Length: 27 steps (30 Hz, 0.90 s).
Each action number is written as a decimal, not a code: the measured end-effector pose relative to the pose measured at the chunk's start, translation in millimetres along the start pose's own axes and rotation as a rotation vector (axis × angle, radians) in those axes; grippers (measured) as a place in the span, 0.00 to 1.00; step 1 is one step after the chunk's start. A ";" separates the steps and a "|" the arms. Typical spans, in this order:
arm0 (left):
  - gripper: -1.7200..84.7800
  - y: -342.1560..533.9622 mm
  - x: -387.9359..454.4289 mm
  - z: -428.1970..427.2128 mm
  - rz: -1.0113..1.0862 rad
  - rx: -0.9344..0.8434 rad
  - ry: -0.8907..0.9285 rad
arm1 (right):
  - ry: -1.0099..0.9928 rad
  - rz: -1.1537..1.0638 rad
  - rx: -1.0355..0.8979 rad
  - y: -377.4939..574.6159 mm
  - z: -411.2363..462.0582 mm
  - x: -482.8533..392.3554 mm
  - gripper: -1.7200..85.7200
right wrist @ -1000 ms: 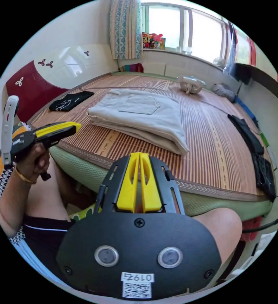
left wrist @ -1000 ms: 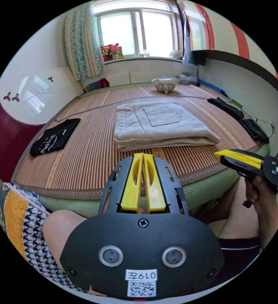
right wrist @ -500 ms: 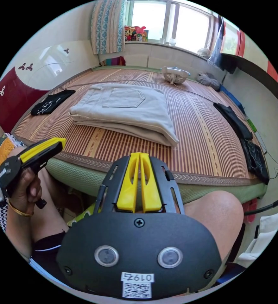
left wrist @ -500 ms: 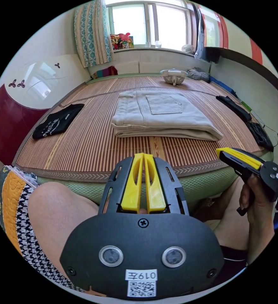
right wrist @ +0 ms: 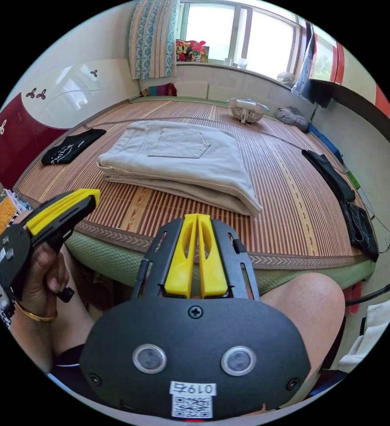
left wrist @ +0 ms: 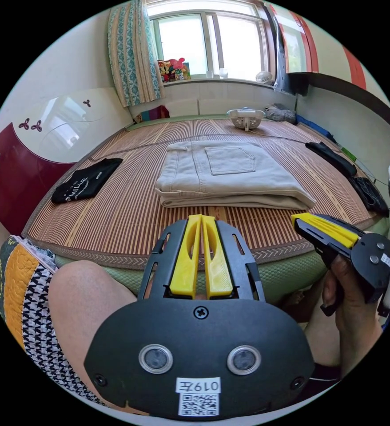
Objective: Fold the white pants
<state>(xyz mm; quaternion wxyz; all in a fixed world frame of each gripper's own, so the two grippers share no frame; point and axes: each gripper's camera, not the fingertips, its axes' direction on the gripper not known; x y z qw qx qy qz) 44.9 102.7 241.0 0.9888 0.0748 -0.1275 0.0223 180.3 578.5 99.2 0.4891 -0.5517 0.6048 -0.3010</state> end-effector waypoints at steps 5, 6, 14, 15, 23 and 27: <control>0.03 4.4 -6.3 -3.7 -0.030 0.025 0.004 | -0.012 -0.003 0.017 8.8 4.7 -11.2 0.01; 0.03 4.8 -7.0 -4.4 -0.031 0.030 0.002 | -0.011 -0.005 0.023 9.9 4.7 -12.9 0.01; 0.03 7.8 -15.3 -11.8 -0.042 0.054 0.000 | 0.007 -0.043 0.038 25.9 11.1 -44.1 0.01; 0.03 7.9 -15.1 -11.9 -0.041 0.052 0.002 | 0.003 -0.050 0.035 27.2 11.7 -47.0 0.01; 0.03 9.5 -12.8 -14.7 -0.023 0.038 0.011 | 0.028 -0.104 0.049 49.7 17.2 -84.9 0.01; 0.03 9.1 -14.6 -16.2 -0.019 0.035 -0.001 | 0.019 -0.094 0.047 58.9 21.7 -94.2 0.01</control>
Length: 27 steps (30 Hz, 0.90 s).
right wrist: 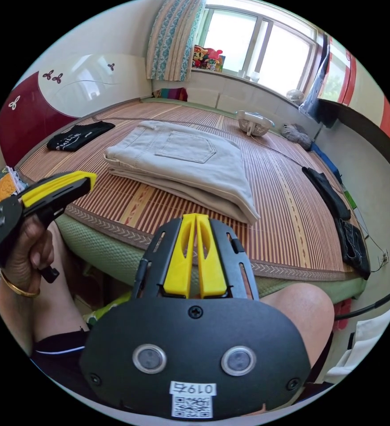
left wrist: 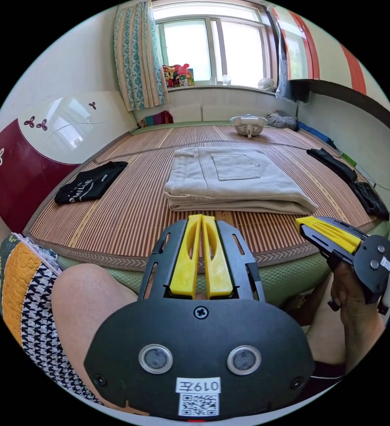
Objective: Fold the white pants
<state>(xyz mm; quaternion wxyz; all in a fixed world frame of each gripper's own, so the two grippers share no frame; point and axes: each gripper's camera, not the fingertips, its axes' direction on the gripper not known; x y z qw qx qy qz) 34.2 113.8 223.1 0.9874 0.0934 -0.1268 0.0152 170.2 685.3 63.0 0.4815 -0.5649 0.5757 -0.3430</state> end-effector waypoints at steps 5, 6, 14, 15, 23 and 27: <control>0.03 -0.3 -4.4 -1.2 0.000 -0.001 -0.008 | -0.007 0.018 0.021 14.9 1.9 -15.2 0.01; 0.03 -0.5 -4.9 -1.3 0.001 0.000 -0.008 | -0.010 0.020 0.025 16.6 2.0 -16.9 0.01; 0.03 -6.1 -13.5 3.2 0.025 -0.004 0.013 | -0.057 0.000 0.024 40.5 16.1 -43.0 0.01; 0.03 -6.7 -14.7 4.0 0.027 -0.006 0.016 | -0.061 -0.008 0.014 42.2 18.8 -45.5 0.01; 0.03 -10.0 -51.1 34.8 -0.002 -0.047 0.040 | -0.097 -0.024 -0.003 80.7 58.8 -54.5 0.01; 0.03 -10.3 -67.5 47.2 0.007 -0.061 0.042 | -0.092 -0.049 -0.027 100.8 80.6 -58.7 0.01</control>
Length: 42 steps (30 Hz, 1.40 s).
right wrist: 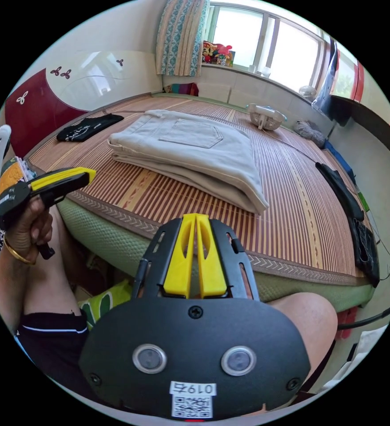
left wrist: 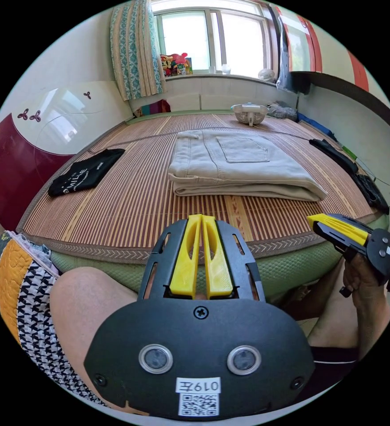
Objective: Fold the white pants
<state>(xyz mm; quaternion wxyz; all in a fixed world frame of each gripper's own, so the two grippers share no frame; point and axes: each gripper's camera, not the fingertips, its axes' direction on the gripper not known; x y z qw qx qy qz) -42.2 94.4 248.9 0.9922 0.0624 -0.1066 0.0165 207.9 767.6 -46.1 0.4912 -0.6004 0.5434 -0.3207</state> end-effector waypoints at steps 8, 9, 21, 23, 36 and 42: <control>0.03 -10.0 -37.8 15.7 0.049 -0.004 0.037 | -0.086 -0.030 -0.006 28.4 34.8 -2.0 0.01; 0.03 -11.4 -41.0 15.9 0.054 0.000 0.039 | -0.100 -0.029 0.001 30.7 36.5 -0.2 0.01; 0.08 -53.5 -191.4 49.7 -0.194 0.005 0.452 | -0.553 0.199 0.115 82.9 56.8 129.4 0.06; 0.11 -60.8 -235.7 64.9 -0.300 -0.008 0.537 | -0.693 0.280 0.192 98.8 58.9 175.3 0.09; 0.19 -138.5 -441.3 163.7 -0.584 -0.235 0.926 | -0.983 0.593 0.078 124.4 160.5 387.3 0.21; 0.19 -163.6 -467.0 201.4 -0.502 -0.354 0.968 | -1.009 0.592 -0.072 125.8 211.3 401.9 0.22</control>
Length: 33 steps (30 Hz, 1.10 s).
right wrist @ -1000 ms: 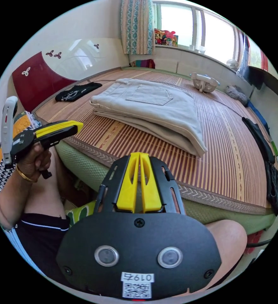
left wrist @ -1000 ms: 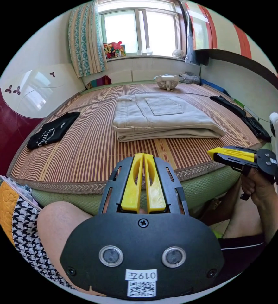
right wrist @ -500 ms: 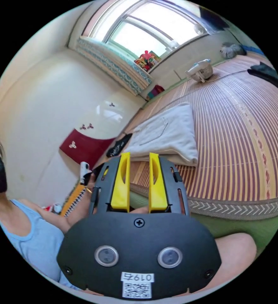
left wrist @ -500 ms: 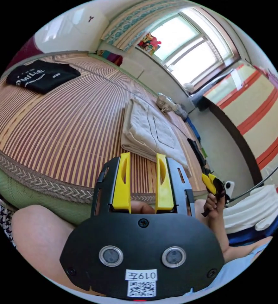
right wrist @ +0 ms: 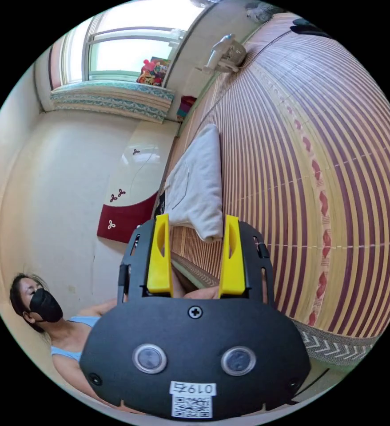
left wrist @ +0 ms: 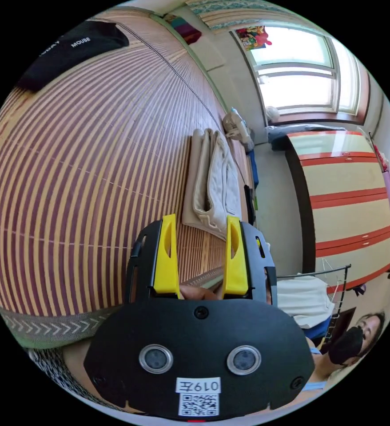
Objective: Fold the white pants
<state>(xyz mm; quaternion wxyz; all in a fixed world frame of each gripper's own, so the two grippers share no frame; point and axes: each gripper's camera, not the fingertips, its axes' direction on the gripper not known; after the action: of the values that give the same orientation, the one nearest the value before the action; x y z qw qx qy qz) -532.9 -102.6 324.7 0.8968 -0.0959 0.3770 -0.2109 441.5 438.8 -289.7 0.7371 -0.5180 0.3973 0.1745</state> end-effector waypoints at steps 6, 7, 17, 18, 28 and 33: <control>0.18 -34.3 -20.2 -1.9 0.034 -0.092 -0.006 | 0.045 0.001 -0.092 -19.5 11.0 15.6 0.23; 0.18 -40.2 -26.1 -2.2 0.041 -0.115 0.020 | 0.045 0.004 -0.101 -22.8 10.4 19.0 0.23; 0.17 -82.2 -55.4 -13.1 0.099 -0.203 0.123 | -0.097 0.052 -0.175 -55.2 33.2 37.7 0.21; 0.17 -84.3 -55.9 -13.9 0.106 -0.207 0.134 | -0.111 0.053 -0.183 -57.1 37.3 37.1 0.21; 0.17 -108.2 -73.6 -31.1 0.120 -0.227 0.189 | 0.028 0.040 -0.275 -69.1 74.6 -31.9 0.17; 0.17 -103.7 -79.3 -43.1 0.109 -0.189 0.187 | 0.285 -0.218 -0.342 -42.6 99.8 -128.8 0.20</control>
<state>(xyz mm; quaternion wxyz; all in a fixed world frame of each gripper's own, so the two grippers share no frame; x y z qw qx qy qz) -645.2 -160.0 379.4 0.8547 -0.1393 0.4819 -0.1336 430.1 531.7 -149.6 0.5898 -0.6943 0.4038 0.0836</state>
